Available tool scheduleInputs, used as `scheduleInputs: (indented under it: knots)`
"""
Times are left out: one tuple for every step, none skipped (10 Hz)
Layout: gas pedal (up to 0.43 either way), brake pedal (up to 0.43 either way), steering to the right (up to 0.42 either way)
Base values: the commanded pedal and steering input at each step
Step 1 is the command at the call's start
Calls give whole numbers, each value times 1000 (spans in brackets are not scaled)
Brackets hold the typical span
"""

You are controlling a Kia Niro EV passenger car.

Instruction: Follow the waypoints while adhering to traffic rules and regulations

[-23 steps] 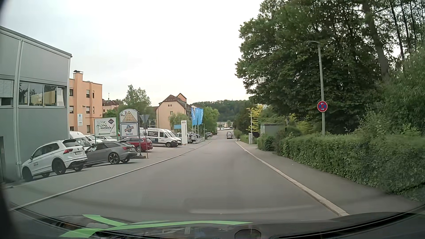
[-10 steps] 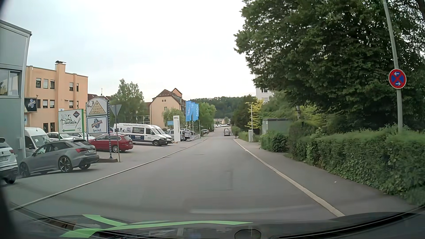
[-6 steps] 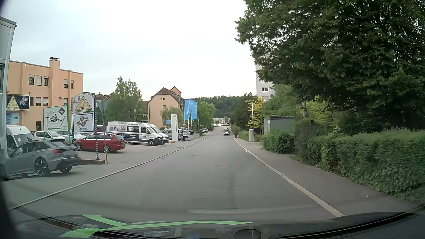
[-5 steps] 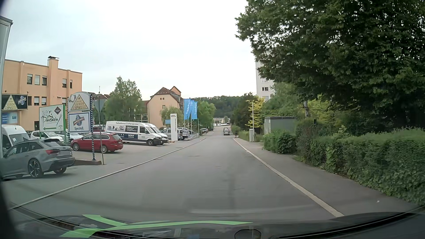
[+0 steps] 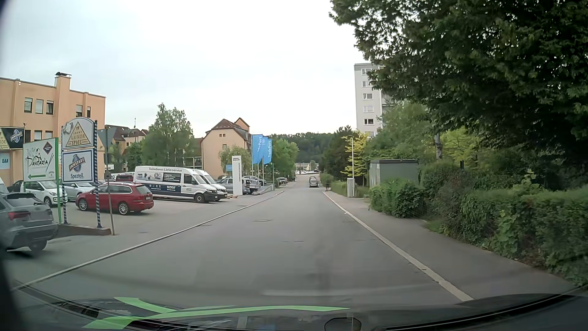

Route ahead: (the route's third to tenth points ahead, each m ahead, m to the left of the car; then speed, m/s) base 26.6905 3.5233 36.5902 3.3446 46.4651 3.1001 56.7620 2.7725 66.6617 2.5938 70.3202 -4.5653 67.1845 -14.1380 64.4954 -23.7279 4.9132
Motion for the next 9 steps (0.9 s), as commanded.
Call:
scheduleInputs:
  knots:
    - [8,0,-7]
    - [8,0,-7]
    - [8,0,-7]
    - [8,0,-8]
    - [8,0,-8]
    - [8,0,-8]
    - [8,0,-8]
    - [8,0,-8]
    - [8,0,-8]
